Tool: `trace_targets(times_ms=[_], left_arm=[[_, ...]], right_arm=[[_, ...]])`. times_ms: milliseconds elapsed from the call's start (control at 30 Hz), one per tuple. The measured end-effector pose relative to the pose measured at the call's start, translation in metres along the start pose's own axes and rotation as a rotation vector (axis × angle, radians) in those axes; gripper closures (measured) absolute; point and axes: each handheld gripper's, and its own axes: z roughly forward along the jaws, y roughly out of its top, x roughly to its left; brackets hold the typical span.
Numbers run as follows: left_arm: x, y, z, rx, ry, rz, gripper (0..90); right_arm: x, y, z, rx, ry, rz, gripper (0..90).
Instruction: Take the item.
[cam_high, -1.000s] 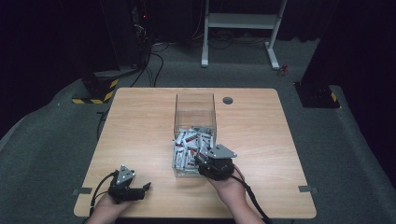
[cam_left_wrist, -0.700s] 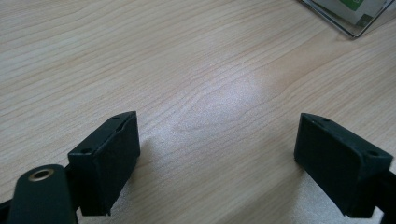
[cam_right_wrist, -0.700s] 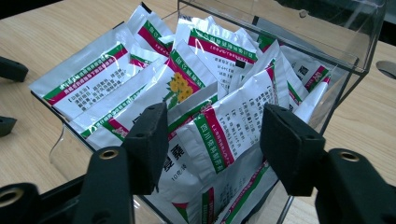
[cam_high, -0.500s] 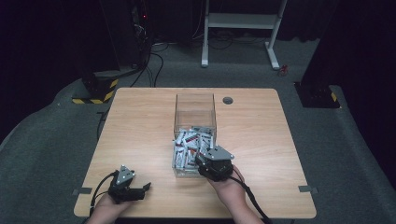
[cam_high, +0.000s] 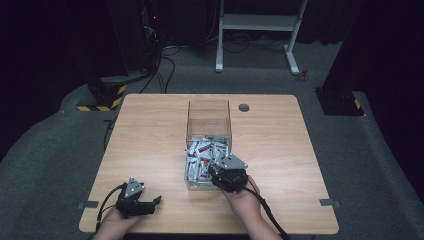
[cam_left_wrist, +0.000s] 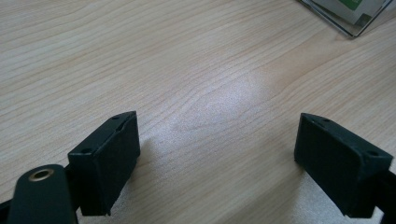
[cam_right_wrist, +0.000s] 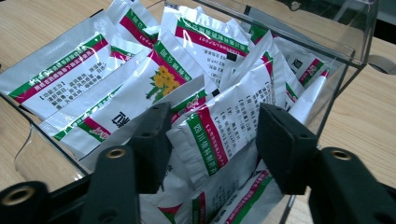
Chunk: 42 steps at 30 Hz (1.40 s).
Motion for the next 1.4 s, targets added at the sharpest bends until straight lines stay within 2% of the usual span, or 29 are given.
trace_targets(times_ms=[100, 133, 267, 500, 767, 1000, 1167, 1267, 1400], left_arm=[[0.000, 0.000, 0.000, 0.000, 0.000, 0.000, 14.6], [0.000, 0.000, 0.000, 0.000, 0.000, 0.001, 14.6], [0.000, 0.000, 0.000, 0.000, 0.000, 0.000, 14.6], [0.000, 0.000, 0.000, 0.000, 0.000, 0.001, 14.6], [0.000, 0.000, 0.000, -0.001, -0.003, 0.000, 14.5], [0.000, 0.000, 0.000, -0.001, 0.000, 0.003, 14.8], [0.001, 0.000, 0.000, 0.000, 0.006, 0.003, 15.0], [0.000, 0.000, 0.000, -0.002, 0.006, -0.004, 15.0], [0.000, 0.000, 0.000, -0.004, 0.007, -0.008, 15.0]], right_arm=[[-0.002, -0.001, -0.002, -0.005, 0.004, 0.007, 55.0], [-0.002, -0.003, -0.004, -0.010, 0.003, 0.012, 59.9], [-0.004, -0.007, -0.010, -0.032, 0.006, 0.027, 68.3], [-0.006, -0.013, -0.015, -0.051, 0.007, 0.075, 76.4], [-0.010, -0.014, -0.013, -0.060, 0.031, 0.096, 85.4], [-0.012, -0.015, -0.012, -0.076, 0.066, 0.124, 90.0], [-0.015, -0.016, -0.014, -0.108, 0.090, 0.122, 90.0], [-0.014, -0.016, -0.015, -0.114, 0.096, 0.107, 90.0], [-0.013, -0.018, -0.017, -0.134, 0.097, 0.112, 90.0]])
